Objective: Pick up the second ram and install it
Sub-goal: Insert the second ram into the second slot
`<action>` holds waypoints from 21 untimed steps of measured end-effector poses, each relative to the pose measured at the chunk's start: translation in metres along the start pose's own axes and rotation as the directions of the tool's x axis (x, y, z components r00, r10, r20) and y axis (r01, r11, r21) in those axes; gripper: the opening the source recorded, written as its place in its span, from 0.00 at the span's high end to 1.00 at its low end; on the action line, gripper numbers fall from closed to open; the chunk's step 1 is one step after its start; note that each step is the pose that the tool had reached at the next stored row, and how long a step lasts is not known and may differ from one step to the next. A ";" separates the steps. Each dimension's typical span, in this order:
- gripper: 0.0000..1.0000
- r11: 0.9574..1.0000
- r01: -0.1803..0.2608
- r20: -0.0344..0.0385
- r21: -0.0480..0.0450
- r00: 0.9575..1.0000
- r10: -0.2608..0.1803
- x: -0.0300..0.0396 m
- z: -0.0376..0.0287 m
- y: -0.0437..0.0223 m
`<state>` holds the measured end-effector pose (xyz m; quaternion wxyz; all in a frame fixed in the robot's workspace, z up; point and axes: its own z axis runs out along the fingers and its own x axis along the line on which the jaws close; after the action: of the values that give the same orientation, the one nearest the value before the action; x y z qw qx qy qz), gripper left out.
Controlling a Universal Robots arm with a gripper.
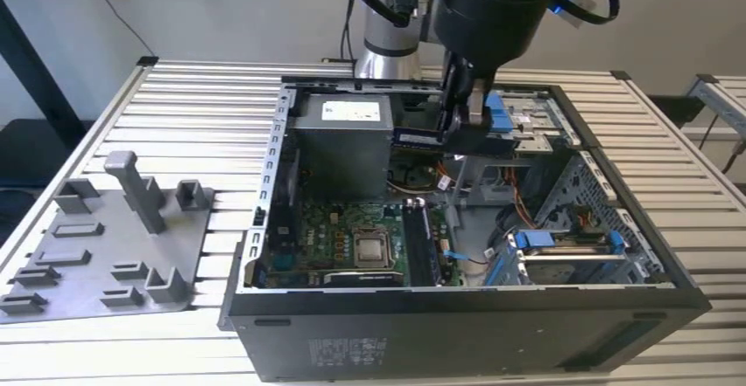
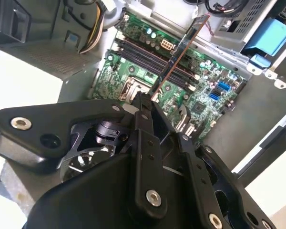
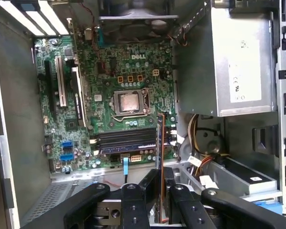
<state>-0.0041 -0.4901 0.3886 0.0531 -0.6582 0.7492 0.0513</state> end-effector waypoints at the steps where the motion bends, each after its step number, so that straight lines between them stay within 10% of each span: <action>1: 0.83 1.000 -0.012 0.000 0.002 1.000 0.012 0.0000 0.0002 0.0000; 10: 0.83 0.993 -0.115 -0.003 0.018 0.993 0.115 0.0003 0.0021 0.0000; 21: 0.83 0.971 -0.235 -0.014 0.041 0.972 0.236 0.0006 0.0041 0.0000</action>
<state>-0.0041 -0.4901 0.3845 0.0522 -0.5638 0.8234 0.0365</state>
